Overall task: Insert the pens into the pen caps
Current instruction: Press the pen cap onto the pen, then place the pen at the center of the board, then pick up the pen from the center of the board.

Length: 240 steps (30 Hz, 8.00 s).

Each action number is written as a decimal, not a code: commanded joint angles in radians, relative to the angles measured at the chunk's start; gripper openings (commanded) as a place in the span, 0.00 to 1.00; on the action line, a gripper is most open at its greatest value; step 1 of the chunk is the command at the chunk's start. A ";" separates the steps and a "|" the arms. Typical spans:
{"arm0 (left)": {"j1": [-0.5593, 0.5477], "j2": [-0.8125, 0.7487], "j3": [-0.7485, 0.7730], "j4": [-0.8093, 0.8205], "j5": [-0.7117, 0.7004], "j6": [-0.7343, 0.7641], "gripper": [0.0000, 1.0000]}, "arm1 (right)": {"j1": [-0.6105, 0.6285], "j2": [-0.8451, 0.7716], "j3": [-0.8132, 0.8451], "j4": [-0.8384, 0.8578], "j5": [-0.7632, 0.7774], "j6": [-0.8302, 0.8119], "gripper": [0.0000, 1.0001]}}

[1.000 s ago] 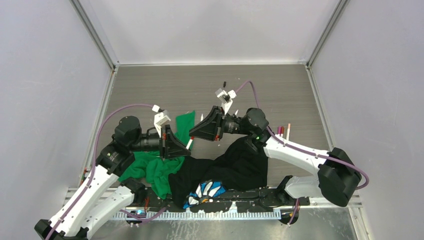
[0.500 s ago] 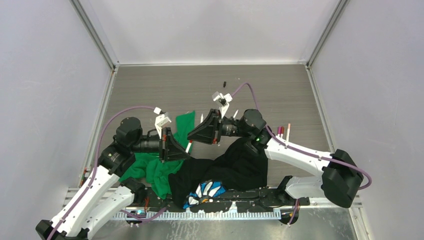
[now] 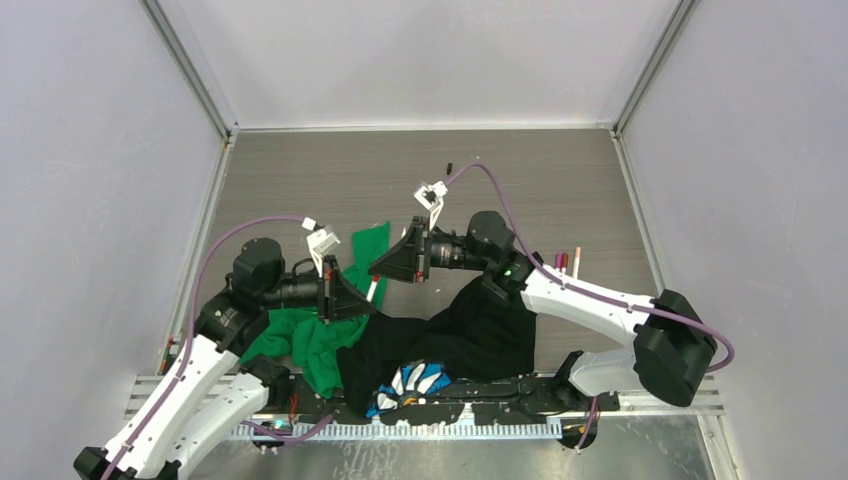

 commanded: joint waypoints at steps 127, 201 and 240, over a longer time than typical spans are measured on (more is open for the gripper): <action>0.053 0.087 0.162 0.021 -0.977 0.258 0.98 | -0.847 0.287 0.352 -1.292 0.834 -0.516 0.68; -0.091 0.236 0.035 0.435 -0.605 -0.354 0.98 | -0.396 0.189 0.241 -0.457 0.357 0.134 0.01; -0.046 0.304 0.147 0.340 -0.538 -0.323 0.00 | -0.130 0.028 0.356 -0.590 0.628 -0.098 0.40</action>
